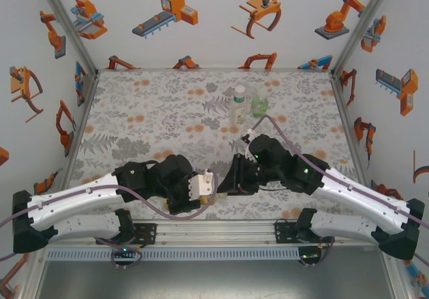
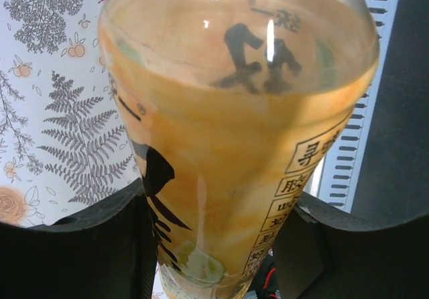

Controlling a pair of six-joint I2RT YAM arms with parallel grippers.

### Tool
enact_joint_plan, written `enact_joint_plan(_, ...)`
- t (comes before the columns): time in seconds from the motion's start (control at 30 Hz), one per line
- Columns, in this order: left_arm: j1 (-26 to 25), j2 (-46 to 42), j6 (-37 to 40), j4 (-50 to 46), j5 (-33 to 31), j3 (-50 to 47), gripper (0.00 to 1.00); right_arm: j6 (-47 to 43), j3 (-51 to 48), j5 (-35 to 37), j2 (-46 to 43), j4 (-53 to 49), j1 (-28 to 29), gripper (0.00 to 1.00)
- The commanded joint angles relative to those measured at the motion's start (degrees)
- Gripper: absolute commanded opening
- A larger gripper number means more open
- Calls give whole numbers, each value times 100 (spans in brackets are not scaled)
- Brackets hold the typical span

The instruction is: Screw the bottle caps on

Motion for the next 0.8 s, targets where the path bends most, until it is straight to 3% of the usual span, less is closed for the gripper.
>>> enact_joint_plan(0.0, -16, -10, -8, 750, -208, 316, 0, 1057, -325, 181, -82, 106, 106, 0)
enact_joint_plan(0.2, -40, -96, 122, 844, -97, 212, 0, 721, -46, 553, -145, 67, 103, 20)
enact_joint_plan(0.4, -43, -273, 263, 1021, -41, 56, 0, -130, 282, 628, -80, -2, 107, 14)
enact_joint_plan(0.77, -31, -870, -82, 1260, -848, -470, 0, -1325, 1072, 651, -67, -779, 0, 11)
